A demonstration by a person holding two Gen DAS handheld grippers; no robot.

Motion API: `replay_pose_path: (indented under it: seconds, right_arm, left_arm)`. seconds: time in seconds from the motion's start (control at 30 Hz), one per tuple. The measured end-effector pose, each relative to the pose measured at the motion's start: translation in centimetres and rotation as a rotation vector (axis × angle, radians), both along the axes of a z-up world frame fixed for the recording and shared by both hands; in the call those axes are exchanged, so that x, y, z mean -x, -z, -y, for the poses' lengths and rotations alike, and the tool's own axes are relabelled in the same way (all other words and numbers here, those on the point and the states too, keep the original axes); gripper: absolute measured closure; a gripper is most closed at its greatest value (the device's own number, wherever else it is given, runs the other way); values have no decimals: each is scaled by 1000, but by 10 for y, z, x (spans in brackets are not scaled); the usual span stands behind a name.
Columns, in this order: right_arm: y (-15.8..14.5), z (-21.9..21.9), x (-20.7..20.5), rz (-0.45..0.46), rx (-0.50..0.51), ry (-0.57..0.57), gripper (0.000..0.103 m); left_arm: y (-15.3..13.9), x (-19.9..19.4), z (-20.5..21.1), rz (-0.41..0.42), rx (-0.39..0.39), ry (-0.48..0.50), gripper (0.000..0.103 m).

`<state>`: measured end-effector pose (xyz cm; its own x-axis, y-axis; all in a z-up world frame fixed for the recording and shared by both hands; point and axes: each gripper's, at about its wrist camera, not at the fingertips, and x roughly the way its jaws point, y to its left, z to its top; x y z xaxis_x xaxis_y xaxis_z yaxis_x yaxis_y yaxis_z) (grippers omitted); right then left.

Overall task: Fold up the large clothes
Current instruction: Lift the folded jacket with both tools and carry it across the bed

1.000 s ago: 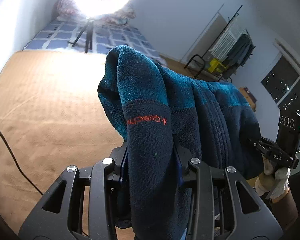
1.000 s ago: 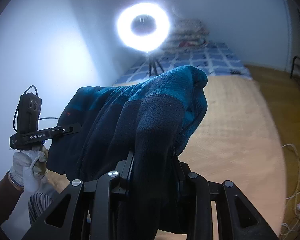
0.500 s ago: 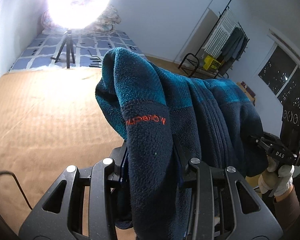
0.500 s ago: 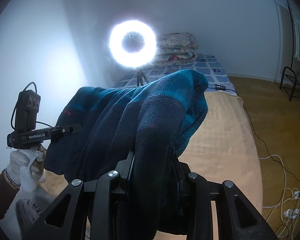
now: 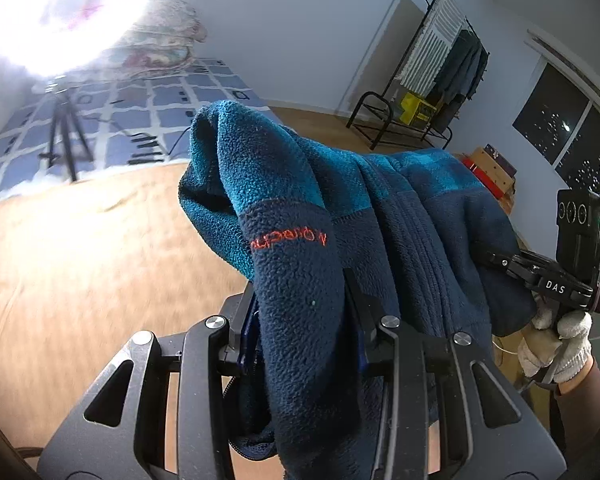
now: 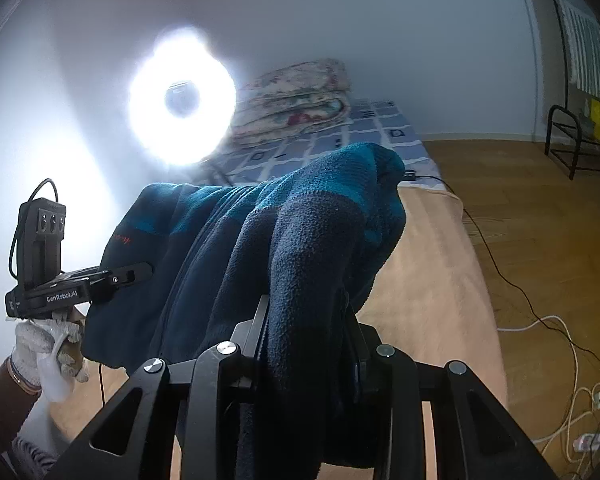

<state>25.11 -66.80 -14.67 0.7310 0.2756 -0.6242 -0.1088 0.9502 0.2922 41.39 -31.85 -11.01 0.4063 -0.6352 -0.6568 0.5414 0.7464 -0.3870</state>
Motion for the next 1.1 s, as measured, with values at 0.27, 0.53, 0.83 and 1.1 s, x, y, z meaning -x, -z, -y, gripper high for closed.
replay_pose_path:
  seconds: [0.27, 0.53, 0.83, 1.1]
  right_arm:
    - [42, 44, -89, -34, 16, 51, 72]
    - [63, 73, -143, -58, 41, 80, 73]
    - [76, 110, -191, -55, 50, 93, 73]
    - [96, 132, -229, -82, 86, 89, 73]
  left_arm:
    - [53, -87, 52, -6, 6, 16, 67]
    - [85, -138, 97, -3, -18, 21, 67]
    - [101, -177, 134, -8, -4, 9, 67]
    - [125, -194, 154, -19, -24, 3, 67]
